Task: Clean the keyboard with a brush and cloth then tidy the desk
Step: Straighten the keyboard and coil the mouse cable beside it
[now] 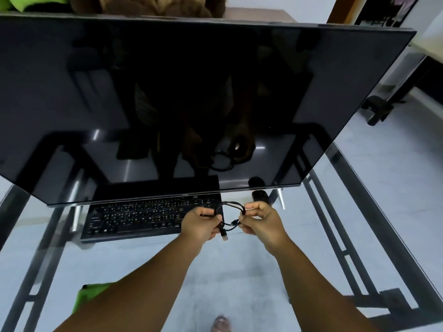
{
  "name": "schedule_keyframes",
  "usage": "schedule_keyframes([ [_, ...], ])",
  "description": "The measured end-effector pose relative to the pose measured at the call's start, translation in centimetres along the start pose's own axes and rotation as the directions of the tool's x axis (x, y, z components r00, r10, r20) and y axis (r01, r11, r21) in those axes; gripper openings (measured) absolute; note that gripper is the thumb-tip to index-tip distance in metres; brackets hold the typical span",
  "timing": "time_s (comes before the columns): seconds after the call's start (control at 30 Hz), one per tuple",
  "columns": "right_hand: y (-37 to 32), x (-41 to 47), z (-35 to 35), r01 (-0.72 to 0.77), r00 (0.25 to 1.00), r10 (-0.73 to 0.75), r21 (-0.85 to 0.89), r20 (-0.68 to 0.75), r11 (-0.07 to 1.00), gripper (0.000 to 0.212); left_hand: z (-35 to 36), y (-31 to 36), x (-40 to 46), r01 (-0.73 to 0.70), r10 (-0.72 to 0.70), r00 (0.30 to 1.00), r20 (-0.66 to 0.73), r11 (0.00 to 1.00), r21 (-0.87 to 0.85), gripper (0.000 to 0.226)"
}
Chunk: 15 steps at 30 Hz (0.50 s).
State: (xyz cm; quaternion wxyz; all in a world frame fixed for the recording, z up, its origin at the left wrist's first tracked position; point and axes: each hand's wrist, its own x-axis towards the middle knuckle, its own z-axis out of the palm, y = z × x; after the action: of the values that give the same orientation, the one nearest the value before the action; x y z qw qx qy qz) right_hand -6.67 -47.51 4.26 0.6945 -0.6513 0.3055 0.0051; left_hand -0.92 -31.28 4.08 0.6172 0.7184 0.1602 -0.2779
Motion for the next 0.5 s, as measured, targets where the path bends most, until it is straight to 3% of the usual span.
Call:
schedule_keyframes([
  [0.23, 3.3, 3.7, -1.1, -0.088, 0.975, 0.103, 0.084, -0.197, 0.993, 0.023, 3.9, -0.7, 3.6, 0.029, -0.028, 0.996, -0.089, 1.0, 0.013, 0.017],
  [0.5, 4.5, 5.8, 0.0, -0.163, 0.92, 0.141, -0.028, -0.366, 0.986, 0.012, 4.9, -0.5, 5.5, 0.039, -0.024, 0.992, -0.123, 0.992, 0.121, 0.022],
])
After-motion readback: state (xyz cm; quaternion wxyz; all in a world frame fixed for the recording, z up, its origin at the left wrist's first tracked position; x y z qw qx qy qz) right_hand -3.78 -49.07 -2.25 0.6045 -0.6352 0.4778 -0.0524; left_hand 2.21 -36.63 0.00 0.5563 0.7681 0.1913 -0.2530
